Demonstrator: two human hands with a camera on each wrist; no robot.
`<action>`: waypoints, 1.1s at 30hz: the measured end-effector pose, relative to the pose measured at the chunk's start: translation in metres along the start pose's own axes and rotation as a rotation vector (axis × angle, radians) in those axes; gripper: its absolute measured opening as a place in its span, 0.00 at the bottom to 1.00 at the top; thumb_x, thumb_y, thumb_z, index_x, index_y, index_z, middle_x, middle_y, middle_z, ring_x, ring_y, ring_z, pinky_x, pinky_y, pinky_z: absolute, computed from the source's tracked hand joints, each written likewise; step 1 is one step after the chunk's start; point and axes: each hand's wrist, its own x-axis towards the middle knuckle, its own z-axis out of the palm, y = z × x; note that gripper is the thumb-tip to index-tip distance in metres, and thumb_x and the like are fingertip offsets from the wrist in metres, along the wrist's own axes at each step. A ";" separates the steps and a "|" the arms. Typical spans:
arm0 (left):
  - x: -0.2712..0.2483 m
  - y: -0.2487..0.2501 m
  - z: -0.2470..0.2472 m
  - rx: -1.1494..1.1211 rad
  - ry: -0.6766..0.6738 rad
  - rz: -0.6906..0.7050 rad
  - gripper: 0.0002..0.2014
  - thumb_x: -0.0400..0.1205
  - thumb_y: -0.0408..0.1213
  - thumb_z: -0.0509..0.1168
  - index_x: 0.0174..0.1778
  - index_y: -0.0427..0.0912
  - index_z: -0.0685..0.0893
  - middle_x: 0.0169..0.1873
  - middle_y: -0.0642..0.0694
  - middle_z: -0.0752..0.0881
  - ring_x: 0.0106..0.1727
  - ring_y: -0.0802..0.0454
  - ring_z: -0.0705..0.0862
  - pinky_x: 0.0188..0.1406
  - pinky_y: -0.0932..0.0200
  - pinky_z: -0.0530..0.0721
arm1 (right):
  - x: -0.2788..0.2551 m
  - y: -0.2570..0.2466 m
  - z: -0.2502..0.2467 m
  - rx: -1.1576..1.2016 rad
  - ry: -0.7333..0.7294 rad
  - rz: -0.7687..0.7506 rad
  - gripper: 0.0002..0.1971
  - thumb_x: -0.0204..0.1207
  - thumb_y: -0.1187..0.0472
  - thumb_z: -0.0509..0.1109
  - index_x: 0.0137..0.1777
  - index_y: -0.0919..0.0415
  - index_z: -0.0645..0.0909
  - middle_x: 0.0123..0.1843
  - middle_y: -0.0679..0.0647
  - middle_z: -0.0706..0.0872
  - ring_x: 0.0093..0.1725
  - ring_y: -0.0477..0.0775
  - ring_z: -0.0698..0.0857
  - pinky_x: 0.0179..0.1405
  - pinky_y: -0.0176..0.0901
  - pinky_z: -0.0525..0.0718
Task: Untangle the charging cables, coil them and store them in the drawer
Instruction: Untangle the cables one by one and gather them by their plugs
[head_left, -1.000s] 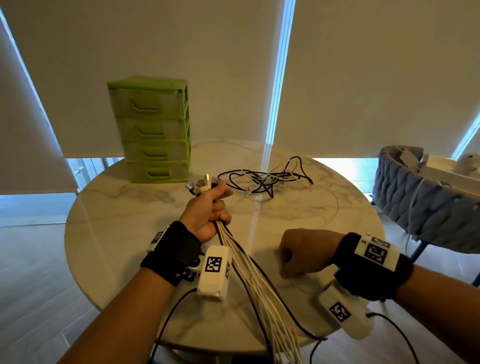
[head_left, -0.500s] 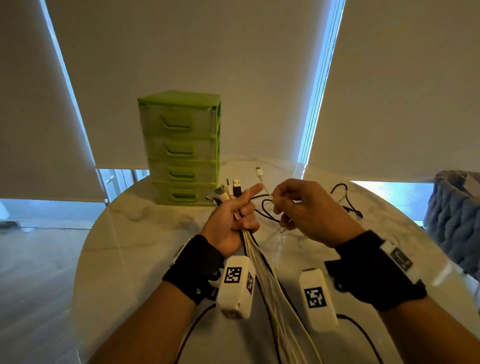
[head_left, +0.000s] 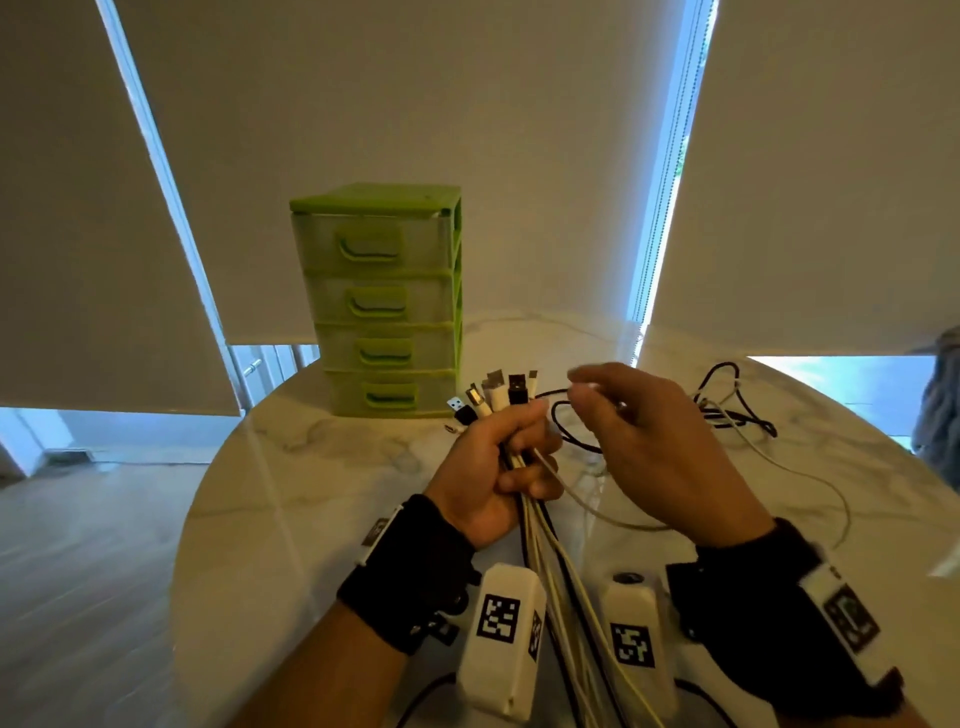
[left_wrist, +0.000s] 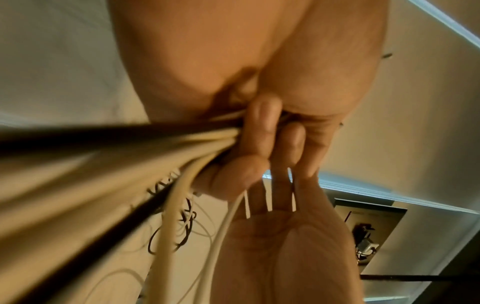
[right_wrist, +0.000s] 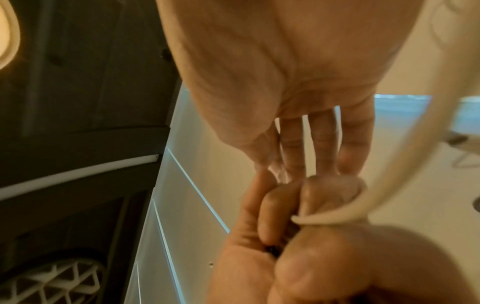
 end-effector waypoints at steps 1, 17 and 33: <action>-0.001 -0.001 0.002 0.021 -0.014 -0.026 0.19 0.76 0.43 0.66 0.20 0.45 0.70 0.31 0.47 0.60 0.12 0.62 0.61 0.17 0.65 0.70 | -0.001 -0.003 0.002 0.079 -0.008 -0.007 0.13 0.83 0.51 0.62 0.65 0.44 0.81 0.48 0.38 0.84 0.46 0.33 0.83 0.44 0.26 0.79; -0.009 -0.004 0.005 -0.089 -0.118 -0.115 0.25 0.80 0.51 0.61 0.20 0.44 0.68 0.15 0.51 0.63 0.15 0.58 0.63 0.16 0.65 0.70 | 0.009 -0.014 -0.028 0.116 -0.503 0.087 0.23 0.85 0.56 0.60 0.78 0.39 0.68 0.68 0.48 0.84 0.65 0.46 0.82 0.67 0.44 0.79; -0.012 0.023 0.001 0.024 -0.037 -0.012 0.16 0.82 0.49 0.57 0.57 0.55 0.88 0.17 0.52 0.65 0.13 0.62 0.58 0.07 0.73 0.58 | -0.020 0.011 -0.070 -0.572 0.050 -0.287 0.14 0.83 0.50 0.62 0.35 0.49 0.78 0.28 0.43 0.78 0.31 0.51 0.76 0.30 0.44 0.69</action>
